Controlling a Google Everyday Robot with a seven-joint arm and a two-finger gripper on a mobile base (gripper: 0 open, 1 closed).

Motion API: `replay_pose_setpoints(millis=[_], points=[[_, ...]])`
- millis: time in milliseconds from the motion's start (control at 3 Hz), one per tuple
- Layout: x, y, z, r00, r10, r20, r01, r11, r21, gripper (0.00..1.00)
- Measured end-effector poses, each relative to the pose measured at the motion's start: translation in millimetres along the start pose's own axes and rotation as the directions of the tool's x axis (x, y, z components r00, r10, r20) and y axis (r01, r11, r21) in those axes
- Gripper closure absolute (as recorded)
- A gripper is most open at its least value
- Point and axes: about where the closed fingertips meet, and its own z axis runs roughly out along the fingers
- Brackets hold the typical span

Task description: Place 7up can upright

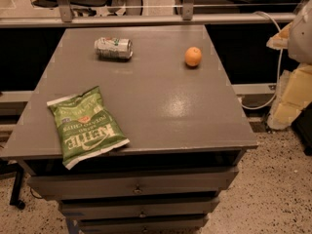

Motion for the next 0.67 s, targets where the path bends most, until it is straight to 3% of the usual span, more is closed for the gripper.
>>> replay_pose_setpoints(millis=[333,667], points=[[-0.4,-0.5,-0.7,1.0,-0.001,0.002,0.001,1.0,0.003,0.0],[-35.0,-21.8,8.2,0.998,-0.029,0.062,0.029,0.9996,0.008,0.0]])
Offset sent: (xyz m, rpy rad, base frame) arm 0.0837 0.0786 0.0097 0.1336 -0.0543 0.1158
